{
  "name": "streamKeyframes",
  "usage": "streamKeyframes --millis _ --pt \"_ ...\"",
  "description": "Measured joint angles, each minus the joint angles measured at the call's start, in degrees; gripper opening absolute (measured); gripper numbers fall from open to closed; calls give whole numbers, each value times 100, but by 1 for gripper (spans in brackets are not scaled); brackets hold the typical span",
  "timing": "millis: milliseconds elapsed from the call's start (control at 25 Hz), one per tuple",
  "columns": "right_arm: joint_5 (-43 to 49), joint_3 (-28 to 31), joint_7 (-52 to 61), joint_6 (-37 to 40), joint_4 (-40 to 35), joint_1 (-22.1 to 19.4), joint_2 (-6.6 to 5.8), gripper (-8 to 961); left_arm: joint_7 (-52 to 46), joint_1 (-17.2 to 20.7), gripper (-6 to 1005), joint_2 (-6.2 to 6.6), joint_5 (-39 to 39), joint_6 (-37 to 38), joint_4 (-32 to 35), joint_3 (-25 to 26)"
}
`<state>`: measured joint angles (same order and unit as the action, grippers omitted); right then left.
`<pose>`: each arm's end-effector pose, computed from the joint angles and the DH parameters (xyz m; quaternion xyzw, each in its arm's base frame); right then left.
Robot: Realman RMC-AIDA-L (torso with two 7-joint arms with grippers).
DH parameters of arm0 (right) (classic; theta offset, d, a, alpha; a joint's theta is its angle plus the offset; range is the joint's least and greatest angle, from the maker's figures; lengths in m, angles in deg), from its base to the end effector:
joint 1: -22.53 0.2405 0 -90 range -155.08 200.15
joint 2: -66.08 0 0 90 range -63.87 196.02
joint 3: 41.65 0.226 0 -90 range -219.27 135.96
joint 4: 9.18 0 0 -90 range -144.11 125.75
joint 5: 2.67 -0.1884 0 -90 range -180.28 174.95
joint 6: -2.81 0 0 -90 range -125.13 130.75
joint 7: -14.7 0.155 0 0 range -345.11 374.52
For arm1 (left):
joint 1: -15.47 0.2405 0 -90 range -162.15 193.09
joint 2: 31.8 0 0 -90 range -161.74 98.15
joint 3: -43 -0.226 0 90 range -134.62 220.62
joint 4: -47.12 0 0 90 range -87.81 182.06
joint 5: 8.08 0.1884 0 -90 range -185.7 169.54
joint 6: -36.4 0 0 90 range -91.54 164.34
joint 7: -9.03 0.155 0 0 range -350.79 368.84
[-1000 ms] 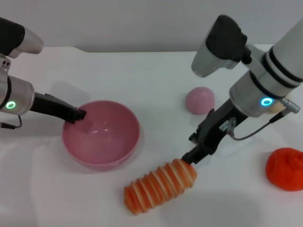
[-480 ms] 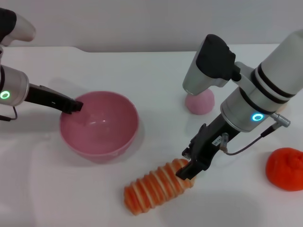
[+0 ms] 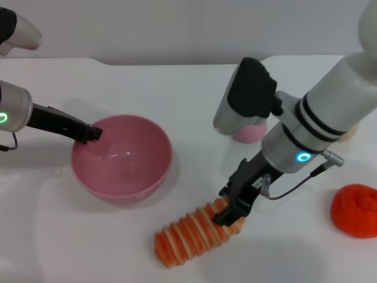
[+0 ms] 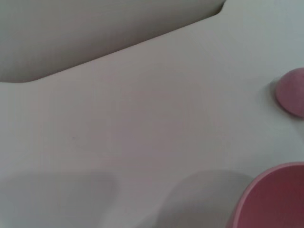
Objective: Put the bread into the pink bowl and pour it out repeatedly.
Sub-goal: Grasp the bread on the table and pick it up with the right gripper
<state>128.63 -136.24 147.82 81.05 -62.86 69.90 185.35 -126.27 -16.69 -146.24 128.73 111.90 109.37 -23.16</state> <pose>0.1376 0.3096 -0.0805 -0.9670 0.1838 -0.1755 0.0162 -0.2235 0.3518 0.0329 -0.8915 -0.3925 0.0446 0.2215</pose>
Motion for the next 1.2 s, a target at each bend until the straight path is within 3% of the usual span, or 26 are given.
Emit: streamKeyframes --millis 480,1200 --pt "-176 -220 -1 -249 396 18 0 604 -5 37 48 -11 4 128 337 9" --pt "-125 -225 91 -492 553 2 -11 494 -11 -9 48 -50 3 157 402 9"
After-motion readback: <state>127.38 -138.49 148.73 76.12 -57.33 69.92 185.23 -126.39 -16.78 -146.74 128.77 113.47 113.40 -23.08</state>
